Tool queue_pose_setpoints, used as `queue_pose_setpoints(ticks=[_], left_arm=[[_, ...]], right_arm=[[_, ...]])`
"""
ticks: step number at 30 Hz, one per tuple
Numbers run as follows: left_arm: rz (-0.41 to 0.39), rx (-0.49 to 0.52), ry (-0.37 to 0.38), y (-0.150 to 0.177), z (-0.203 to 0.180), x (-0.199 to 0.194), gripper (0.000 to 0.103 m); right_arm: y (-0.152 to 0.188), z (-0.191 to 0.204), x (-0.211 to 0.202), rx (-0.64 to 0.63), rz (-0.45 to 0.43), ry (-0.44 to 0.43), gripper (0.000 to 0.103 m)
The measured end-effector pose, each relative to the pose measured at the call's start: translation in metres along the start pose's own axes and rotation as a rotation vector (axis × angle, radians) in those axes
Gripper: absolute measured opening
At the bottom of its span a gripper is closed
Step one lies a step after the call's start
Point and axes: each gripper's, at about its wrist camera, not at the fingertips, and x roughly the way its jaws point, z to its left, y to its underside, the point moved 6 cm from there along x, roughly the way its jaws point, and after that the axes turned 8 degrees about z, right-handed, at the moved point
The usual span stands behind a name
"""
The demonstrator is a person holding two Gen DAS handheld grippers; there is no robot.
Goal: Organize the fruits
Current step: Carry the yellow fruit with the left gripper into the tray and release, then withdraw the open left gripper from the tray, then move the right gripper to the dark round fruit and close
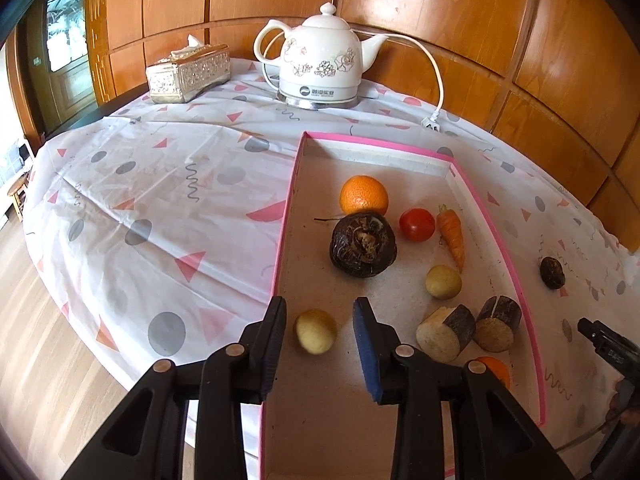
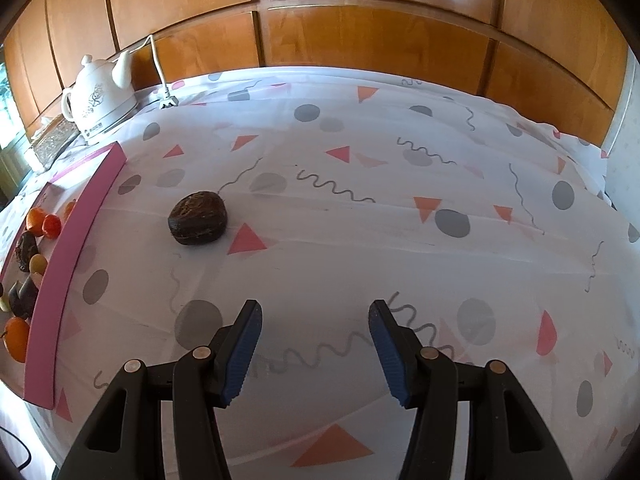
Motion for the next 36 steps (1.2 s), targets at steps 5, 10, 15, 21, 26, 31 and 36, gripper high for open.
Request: queue_pose_setpoints(ticks=[5,10,15,21,26,31,36], left_arm=[[-0.025,-0.014,0.003,-0.003,0.002,-0.008,0.035],[-0.056,-0.059,-0.001,-0.005,0.01,-0.02,0.045],[-0.07,-0.095,-0.006,-0.006,0.021,-0.028,0.049],[-0.075,-0.127,-0.026,-0.003,0.035,-0.034,0.054],[-0.074,-0.185,-0.053,0.0,0.054,-0.035,0.059],[-0.072,-0.217,-0.065,0.001,0.066,-0.035,0.061],[-0.07,-0.24,-0.078,0.002,0.076,-0.035,0.064]], right_arm=[[-0.002,0.003,0.001,-0.002,0.002,-0.008,0.056],[-0.006,0.007,0.001,-0.007,0.0,-0.023,0.056],[-0.016,0.02,0.0,-0.038,-0.014,-0.072,0.057],[-0.037,0.044,0.002,-0.096,-0.039,-0.104,0.063],[-0.051,0.063,0.011,-0.153,-0.022,-0.096,0.063],[-0.055,0.081,0.025,-0.219,0.011,-0.069,0.063],[-0.055,0.092,0.036,-0.272,0.04,-0.041,0.063]])
